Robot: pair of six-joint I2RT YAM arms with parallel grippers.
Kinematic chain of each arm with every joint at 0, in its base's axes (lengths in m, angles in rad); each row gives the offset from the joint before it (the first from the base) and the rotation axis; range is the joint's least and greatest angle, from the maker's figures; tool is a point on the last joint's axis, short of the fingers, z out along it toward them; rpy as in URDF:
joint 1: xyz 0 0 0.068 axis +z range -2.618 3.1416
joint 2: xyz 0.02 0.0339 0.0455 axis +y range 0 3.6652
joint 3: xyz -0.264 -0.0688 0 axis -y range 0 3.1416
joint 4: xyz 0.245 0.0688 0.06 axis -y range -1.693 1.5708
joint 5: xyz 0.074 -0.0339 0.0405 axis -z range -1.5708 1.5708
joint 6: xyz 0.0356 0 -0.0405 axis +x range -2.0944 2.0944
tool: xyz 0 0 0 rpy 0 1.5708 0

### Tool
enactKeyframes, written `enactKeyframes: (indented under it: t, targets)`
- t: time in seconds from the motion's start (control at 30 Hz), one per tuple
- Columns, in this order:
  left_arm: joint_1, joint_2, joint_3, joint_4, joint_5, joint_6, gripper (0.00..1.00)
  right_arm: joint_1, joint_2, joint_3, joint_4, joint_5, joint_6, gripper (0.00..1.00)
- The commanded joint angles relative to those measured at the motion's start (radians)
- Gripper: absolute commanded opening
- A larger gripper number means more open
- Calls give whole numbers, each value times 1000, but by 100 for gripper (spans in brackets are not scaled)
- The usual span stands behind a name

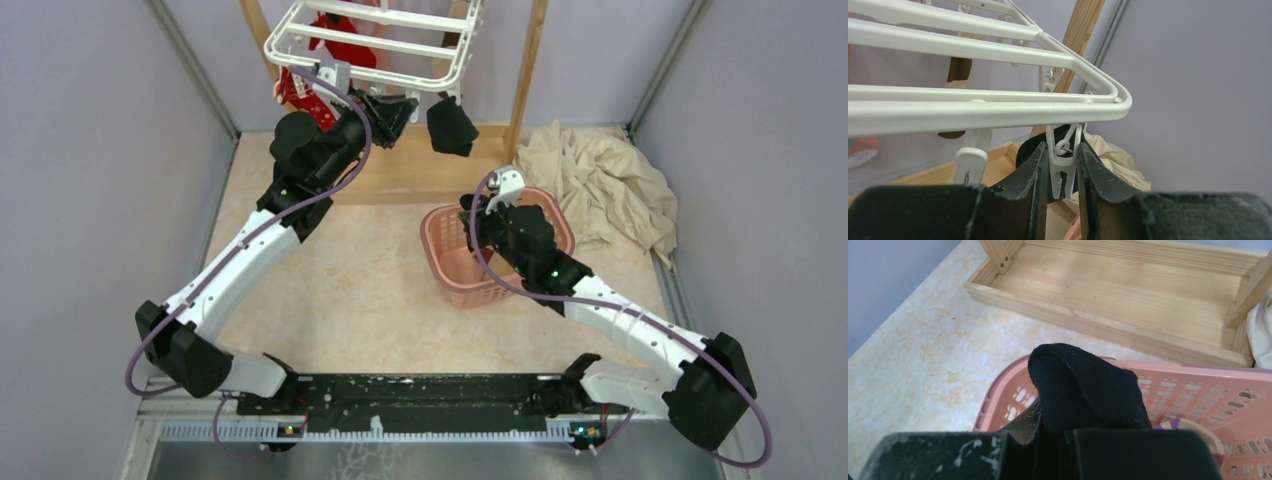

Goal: Remove the socks clipped to the hanger
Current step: Place the sock in the bin.

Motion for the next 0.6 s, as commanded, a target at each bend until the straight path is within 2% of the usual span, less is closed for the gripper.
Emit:
enactKeyframes:
  t: [0.0, 0.5, 0.57]
  targets:
    - [19, -44, -22, -34, -47, 23, 28, -36, 21, 28, -44, -29, 37, 0]
    - [37, -62, -30, -91, -73, 26, 28, -73, 96, 60, -153, -69, 66, 0]
    - [39, -66, -32, -98, -76, 28, 29, -75, 112, 71, -185, -65, 70, 7]
